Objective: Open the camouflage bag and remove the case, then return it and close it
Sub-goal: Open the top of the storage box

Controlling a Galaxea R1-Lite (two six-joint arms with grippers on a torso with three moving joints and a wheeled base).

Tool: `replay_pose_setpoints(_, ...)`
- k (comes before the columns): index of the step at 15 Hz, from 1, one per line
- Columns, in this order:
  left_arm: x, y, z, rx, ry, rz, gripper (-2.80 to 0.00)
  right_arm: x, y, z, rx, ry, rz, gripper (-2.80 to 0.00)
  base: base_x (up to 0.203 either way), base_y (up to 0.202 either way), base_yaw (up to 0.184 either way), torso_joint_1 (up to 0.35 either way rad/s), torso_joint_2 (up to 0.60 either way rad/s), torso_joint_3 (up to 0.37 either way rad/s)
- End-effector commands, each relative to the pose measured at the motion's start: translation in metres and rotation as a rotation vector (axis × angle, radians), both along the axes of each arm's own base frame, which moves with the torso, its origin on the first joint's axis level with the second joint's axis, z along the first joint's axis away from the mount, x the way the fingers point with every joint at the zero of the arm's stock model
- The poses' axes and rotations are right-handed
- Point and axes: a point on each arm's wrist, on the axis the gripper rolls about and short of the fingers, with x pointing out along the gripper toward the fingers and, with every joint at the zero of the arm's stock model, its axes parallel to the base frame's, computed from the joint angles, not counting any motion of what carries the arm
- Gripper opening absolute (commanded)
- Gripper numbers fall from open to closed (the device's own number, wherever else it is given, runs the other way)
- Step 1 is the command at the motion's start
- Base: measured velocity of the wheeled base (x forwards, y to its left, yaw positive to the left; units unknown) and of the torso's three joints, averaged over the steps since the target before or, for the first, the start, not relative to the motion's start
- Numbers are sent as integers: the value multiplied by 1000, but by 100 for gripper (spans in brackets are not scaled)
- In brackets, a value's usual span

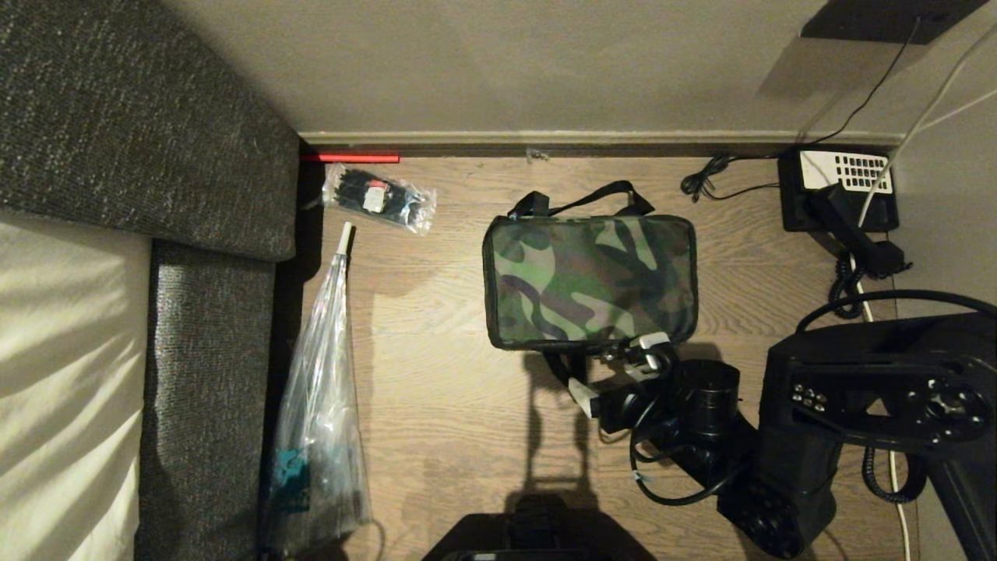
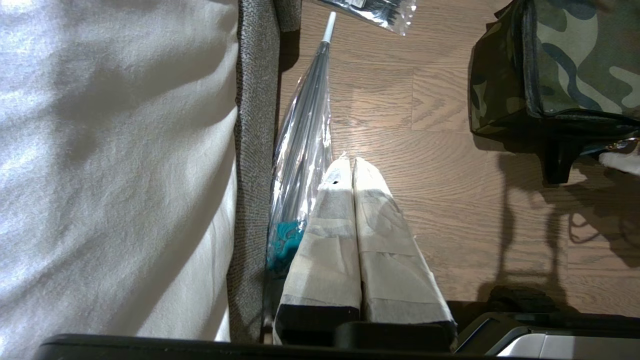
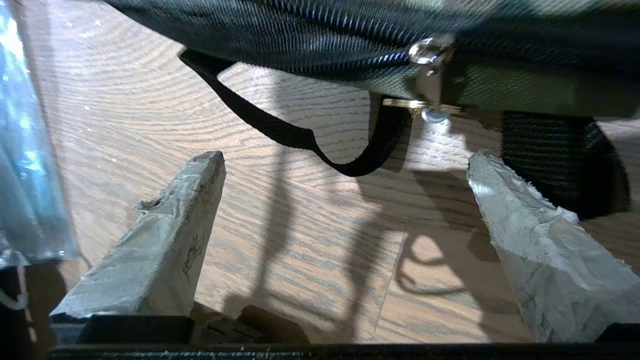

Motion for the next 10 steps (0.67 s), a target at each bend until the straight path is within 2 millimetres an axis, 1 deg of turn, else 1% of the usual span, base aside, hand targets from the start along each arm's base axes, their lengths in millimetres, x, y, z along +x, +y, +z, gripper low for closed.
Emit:
replay_pose_setpoints(1,3,0,-11,0,39,0,-280,4,2,-9,-5,4,-1,0,0,0,0,0,0,0)
replay_pose_setpoints(4,3,0,-11,0,39,0,-280,12,3,-9,4,-17,-14,0,0,0,0,0,0,0)
replay_pose_setpoints(10,3,0,-11,0,41,0,-280,27,-3,1,19,-74,-62,0,0,0,0,0,0,0)
